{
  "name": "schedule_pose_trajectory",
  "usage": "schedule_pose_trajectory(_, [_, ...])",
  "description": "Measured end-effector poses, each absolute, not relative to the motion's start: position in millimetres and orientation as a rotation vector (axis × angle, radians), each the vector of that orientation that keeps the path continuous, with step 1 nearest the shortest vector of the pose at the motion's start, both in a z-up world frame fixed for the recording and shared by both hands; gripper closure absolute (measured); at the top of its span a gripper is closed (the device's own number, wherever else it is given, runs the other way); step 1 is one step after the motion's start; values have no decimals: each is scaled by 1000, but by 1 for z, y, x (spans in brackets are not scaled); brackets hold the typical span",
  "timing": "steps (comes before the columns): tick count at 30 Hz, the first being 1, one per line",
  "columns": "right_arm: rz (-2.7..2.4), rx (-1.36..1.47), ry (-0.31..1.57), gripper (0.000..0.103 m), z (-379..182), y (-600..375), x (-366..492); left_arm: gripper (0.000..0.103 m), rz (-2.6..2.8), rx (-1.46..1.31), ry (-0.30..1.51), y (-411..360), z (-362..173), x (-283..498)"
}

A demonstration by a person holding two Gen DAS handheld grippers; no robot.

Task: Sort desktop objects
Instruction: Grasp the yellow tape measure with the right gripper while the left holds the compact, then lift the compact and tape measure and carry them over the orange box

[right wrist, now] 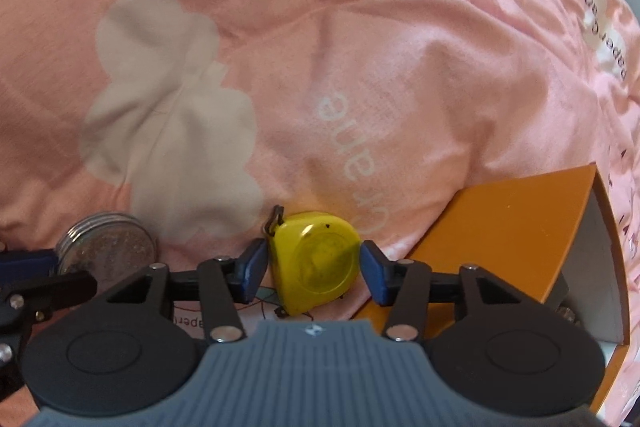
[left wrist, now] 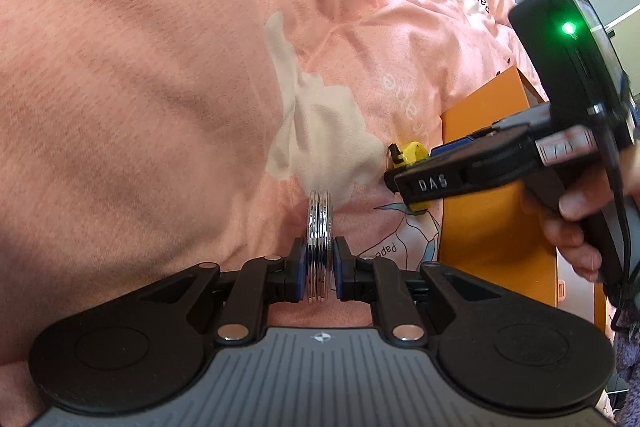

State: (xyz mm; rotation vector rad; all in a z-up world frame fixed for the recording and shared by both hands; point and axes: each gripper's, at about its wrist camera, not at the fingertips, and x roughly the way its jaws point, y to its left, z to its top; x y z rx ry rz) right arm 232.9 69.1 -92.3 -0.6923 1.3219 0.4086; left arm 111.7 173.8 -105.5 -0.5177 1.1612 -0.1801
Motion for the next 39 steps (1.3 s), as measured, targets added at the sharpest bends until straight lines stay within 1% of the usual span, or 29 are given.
schedule_pose_trajectory(4, [409, -670, 1358, 49, -95, 70, 241, 88, -180, -525, 1165, 175, -107, 113])
schedule_pose_trajectory(5, [410, -669, 1361, 51, -95, 70, 241, 88, -180, -524, 1165, 175, -107, 113])
schedule_pose_trajectory(14, [461, -576, 1309, 53, -75, 63, 221, 88, -176, -515, 1163, 174, -106, 113])
schedule_pose_trajectory(15, [479, -545, 1306, 67, -71, 61, 217, 88, -174, -513, 1161, 174, -106, 113])
schedule_pose_trajectory(18, [487, -491, 1279, 75, -56, 57, 208, 88, -173, -507, 1158, 172, -105, 113])
schedule_pose_trajectory(22, [506, -430, 1257, 79, -49, 39, 206, 88, -163, -492, 1151, 169, -103, 112])
schedule_pose_trajectory(27, [522, -372, 1193, 80, -41, 30, 200, 88, -150, -454, 1118, 163, -90, 105])
schedule_pose_trajectory(30, [546, -288, 1164, 80, -32, 13, 196, 88, -147, -444, 1090, 161, -80, 102])
schedule_pose_trajectory(33, [565, -204, 1127, 81, -12, -6, 185, 88, -146, -444, 1057, 159, -66, 98])
schedule_pose_trajectory(39, [542, -84, 1007, 81, 35, -54, 163, 88, -193, -446, 947, 147, -20, 94])
